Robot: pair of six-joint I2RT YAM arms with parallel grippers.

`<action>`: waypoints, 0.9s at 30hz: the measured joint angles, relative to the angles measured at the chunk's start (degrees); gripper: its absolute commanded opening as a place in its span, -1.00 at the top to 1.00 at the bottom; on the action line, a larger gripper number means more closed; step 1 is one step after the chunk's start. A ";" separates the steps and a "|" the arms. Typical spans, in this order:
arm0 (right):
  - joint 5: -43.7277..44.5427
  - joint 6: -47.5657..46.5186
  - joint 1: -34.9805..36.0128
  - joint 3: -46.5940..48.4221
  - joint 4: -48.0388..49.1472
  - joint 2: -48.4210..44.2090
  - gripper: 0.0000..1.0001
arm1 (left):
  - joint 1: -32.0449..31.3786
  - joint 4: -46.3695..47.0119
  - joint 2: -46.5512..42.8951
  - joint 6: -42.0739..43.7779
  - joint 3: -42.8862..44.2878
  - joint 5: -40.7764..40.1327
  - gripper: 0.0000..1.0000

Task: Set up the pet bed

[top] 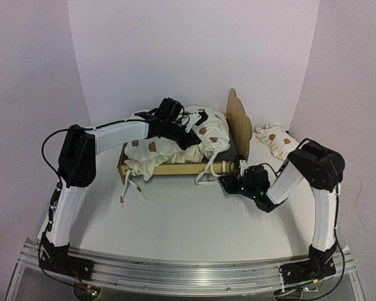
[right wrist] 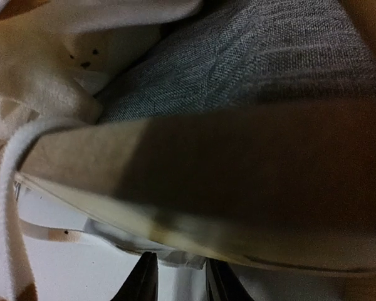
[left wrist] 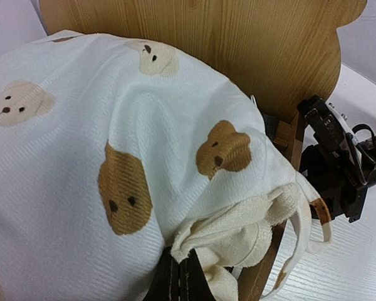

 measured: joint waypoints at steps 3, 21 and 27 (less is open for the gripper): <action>0.54 1.14 0.43 0.04 2.33 0.66 0.43 | 0.00 -0.01 0.00 0.00 0.00 0.02 1.00; 6.84 1.98 2.15 -5.27 6.59 -4.31 0.14 | 0.00 0.04 0.20 -0.09 0.00 0.56 1.00; 8.42 3.63 2.87 -0.28 7.09 0.54 0.30 | 0.00 0.05 0.95 -0.28 0.02 0.88 1.00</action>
